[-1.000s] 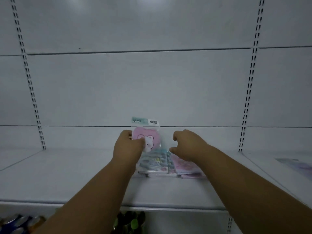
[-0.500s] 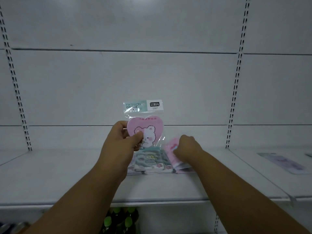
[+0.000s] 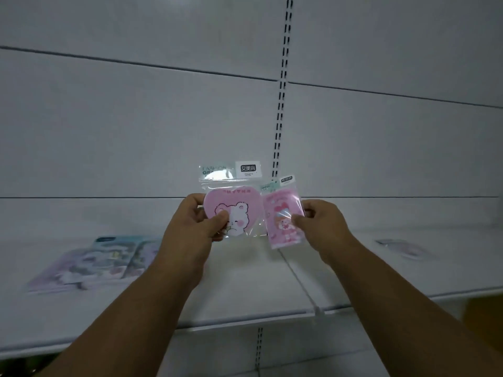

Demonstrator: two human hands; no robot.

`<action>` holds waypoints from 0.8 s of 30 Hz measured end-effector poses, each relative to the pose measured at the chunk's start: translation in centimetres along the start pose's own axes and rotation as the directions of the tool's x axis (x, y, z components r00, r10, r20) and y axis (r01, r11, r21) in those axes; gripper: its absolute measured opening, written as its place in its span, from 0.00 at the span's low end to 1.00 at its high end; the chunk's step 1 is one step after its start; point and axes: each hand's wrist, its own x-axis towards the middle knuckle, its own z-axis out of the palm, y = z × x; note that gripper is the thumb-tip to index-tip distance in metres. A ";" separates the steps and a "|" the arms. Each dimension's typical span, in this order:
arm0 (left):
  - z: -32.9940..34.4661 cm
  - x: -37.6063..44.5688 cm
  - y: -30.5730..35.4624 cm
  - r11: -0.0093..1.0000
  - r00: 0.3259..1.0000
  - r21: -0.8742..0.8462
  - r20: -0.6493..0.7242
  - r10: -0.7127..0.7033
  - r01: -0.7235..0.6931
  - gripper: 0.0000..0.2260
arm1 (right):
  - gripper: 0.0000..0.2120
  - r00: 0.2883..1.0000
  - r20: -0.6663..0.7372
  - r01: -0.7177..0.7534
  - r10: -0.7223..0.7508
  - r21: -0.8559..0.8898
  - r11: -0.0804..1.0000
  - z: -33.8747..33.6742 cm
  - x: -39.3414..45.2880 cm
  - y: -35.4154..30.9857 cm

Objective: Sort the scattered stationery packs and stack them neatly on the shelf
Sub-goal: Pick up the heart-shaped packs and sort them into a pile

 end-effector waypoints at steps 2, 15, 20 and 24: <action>4.2 -0.3 -1.1 0.999 1.000 -0.040 0.006 -0.017 0.017 0.08 | 0.05 1.000 0.012 -0.008 0.010 -0.095 0.995 -3.8 1.5 2.9; 16.4 -0.7 -4.6 0.993 0.993 -0.040 -0.048 -0.110 0.108 0.07 | 0.14 0.963 0.159 -0.122 0.219 -0.467 0.876 -10.5 8.1 14.0; 17.6 -0.8 -5.1 0.984 0.984 -0.024 -0.026 -0.178 0.177 0.07 | 0.20 0.955 0.175 -0.065 0.238 -0.662 0.747 -10.4 7.0 14.7; 18.6 -0.2 -5.1 0.974 0.974 -0.044 -0.019 -0.225 0.224 0.07 | 0.19 0.995 0.085 -0.011 0.060 -0.490 0.871 -10.6 5.9 14.2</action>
